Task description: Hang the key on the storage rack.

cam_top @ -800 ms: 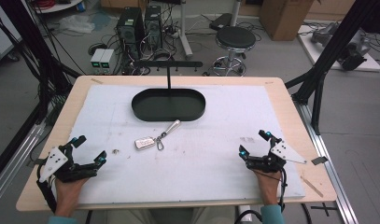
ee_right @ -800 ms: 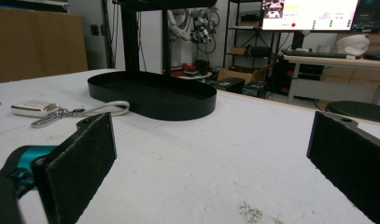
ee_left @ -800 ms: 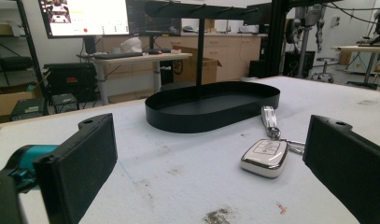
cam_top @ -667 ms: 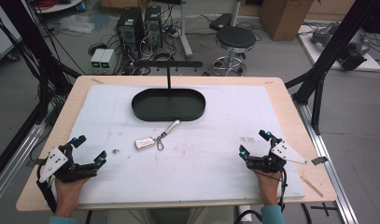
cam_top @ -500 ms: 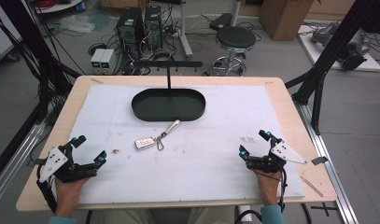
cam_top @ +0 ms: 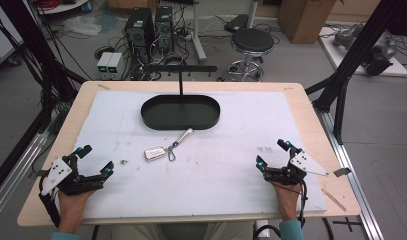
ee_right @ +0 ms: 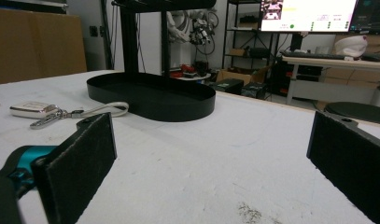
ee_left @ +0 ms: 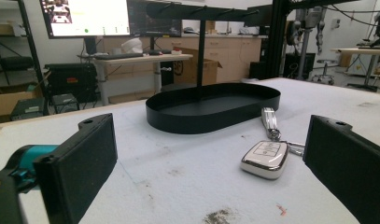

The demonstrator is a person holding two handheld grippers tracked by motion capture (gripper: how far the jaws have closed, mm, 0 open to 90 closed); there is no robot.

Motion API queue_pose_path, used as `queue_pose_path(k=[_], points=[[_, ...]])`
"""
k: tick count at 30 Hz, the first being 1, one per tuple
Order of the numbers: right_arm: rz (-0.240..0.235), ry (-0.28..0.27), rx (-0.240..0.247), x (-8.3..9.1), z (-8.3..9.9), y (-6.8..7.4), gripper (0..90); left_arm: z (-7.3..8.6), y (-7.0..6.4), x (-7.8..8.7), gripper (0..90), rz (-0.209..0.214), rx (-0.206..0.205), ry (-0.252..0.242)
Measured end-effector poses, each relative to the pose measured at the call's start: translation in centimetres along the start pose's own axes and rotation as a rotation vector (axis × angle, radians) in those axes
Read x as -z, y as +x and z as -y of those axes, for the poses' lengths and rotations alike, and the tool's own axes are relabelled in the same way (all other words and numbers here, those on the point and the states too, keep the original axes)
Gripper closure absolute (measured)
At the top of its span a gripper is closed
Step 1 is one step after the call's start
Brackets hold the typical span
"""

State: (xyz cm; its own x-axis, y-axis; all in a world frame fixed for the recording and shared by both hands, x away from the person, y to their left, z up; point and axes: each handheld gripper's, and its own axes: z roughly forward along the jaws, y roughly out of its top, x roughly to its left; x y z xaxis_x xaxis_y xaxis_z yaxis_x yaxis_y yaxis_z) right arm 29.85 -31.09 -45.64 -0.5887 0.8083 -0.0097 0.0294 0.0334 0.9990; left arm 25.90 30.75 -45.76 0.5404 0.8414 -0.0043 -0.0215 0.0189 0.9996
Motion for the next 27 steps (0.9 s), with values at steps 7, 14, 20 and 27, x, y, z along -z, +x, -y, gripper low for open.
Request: queue_pose_path(k=[7, 14, 20, 27], points=[[-0.001, -0.001, 0.0, 0.0, 0.0, 0.0, 0.7, -1.9, 0.2, -0.5, 3.4, 0.055, 0.041, 0.032], [-0.001, 0.0, 0.0, 0.0, 0.0, 0.0, 0.6, -5.8, -0.1, -2.3, 3.4, 0.118, 0.034, 0.091], [0.001, -0.008, 0.01, 0.0, 0.0, -0.1, 0.6, -9.4, -0.4, -5.1, 3.4, 0.171, -0.02, 0.217], [0.001, -0.007, -0.001, 0.0, 0.0, -0.1, 0.6, -11.7, -1.3, -9.2, 3.4, 0.178, -0.051, 0.354]])
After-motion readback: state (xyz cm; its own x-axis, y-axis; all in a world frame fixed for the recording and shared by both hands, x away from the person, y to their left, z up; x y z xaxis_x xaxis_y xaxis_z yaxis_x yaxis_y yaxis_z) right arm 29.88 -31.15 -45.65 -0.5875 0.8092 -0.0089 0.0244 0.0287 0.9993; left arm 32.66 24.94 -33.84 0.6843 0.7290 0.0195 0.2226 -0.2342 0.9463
